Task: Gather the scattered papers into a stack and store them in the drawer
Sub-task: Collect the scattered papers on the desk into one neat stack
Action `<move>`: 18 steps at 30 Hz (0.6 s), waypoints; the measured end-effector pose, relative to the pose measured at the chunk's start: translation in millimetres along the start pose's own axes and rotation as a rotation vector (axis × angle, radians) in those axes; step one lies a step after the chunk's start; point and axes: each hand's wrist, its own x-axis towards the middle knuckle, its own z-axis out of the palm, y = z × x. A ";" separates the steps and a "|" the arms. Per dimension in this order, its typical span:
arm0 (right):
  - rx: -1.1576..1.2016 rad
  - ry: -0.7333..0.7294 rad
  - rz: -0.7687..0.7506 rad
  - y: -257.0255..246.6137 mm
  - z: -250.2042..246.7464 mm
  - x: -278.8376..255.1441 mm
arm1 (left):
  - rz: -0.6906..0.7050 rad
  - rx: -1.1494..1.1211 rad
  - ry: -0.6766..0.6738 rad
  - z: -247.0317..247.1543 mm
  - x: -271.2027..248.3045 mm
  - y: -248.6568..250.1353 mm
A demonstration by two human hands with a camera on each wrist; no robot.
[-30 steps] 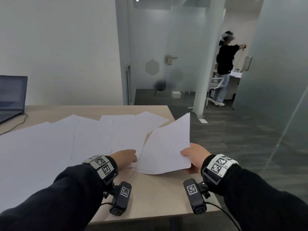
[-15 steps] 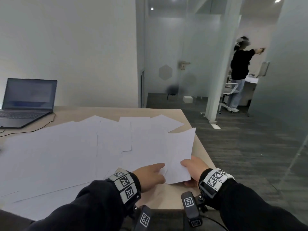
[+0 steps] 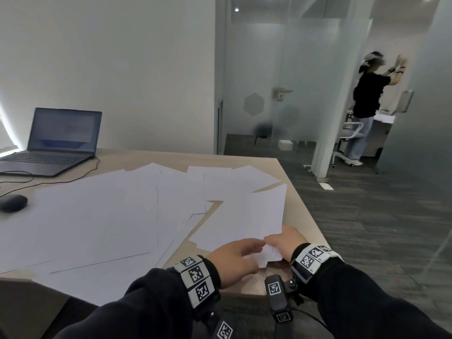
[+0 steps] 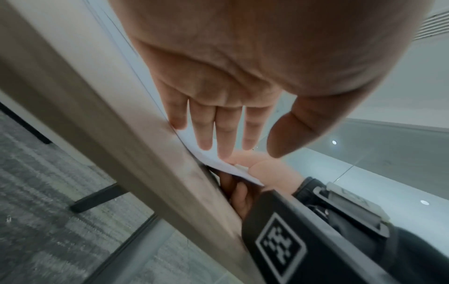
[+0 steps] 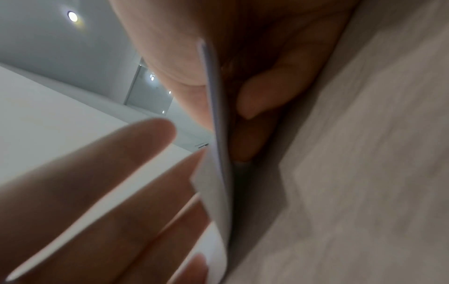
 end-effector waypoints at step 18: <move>-0.002 0.150 0.041 10.0 -0.6 13.1 | -0.474 0.703 0.217 -94.9 -120.1 -119.8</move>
